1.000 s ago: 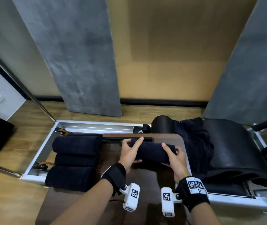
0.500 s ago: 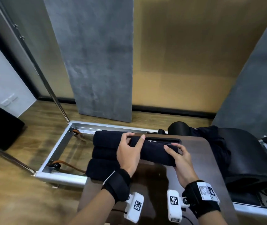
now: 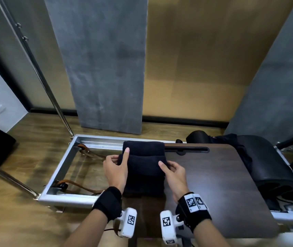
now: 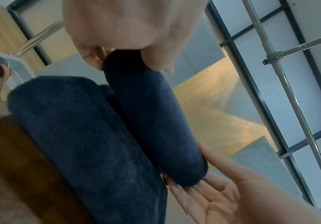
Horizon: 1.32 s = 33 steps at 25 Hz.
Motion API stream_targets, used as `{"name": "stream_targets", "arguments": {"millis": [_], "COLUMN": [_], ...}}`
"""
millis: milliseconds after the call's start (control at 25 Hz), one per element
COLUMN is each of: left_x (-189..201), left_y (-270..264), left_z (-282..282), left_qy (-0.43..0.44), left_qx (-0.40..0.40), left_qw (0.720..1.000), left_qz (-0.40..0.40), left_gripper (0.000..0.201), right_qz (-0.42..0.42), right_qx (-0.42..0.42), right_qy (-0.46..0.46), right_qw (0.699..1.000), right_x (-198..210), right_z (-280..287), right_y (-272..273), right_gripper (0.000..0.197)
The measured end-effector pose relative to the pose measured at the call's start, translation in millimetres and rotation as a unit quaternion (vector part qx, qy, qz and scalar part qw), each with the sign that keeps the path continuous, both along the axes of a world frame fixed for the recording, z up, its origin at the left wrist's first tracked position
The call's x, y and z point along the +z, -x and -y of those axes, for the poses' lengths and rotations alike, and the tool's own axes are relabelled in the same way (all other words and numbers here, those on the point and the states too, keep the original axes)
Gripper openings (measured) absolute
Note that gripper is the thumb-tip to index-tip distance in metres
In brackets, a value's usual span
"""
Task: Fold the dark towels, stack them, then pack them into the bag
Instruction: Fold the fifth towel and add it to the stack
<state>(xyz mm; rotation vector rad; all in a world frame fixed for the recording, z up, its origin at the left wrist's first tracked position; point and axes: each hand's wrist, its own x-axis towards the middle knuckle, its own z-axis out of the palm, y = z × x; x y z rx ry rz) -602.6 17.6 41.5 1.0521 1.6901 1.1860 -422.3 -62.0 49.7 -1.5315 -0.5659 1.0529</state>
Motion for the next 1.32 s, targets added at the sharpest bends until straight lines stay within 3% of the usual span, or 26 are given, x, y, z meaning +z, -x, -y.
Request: {"name": "stream_targets", "arguments": {"millis": [120, 240, 520, 720, 1120, 1320], "left_x": [-21, -37, -39, -44, -48, -38], "left_y": [7, 11, 9, 13, 11, 12], "left_z": [3, 9, 1, 9, 10, 18], "left_qy": [0.001, 0.028, 0.044, 0.069, 0.02, 0.036], "left_qx": [-0.042, -0.106, -0.114, -0.142, -0.136, -0.117], "left_qw": [0.999, 0.991, 0.989, 0.975, 0.987, 0.99], "left_qz": [0.011, 0.072, 0.084, 0.156, 0.08, 0.072], "left_gripper": [0.047, 0.055, 0.051, 0.05, 0.041, 0.062], "right_qz": [0.123, 0.168, 0.166, 0.089, 0.1, 0.075], "right_qx": [-0.024, 0.002, 0.045, 0.025, 0.047, 0.035], "right_qy": [0.021, 0.041, 0.075, 0.051, 0.077, 0.079], "right_qw": [0.992, 0.985, 0.982, 0.994, 0.991, 0.993], "right_x": [-12, -18, -29, -30, -25, -18], "right_z": [-2, -1, -10, -5, 15, 36], "right_y": [12, 19, 34, 32, 22, 7], "right_gripper": [0.031, 0.036, 0.054, 0.053, 0.076, 0.078]}}
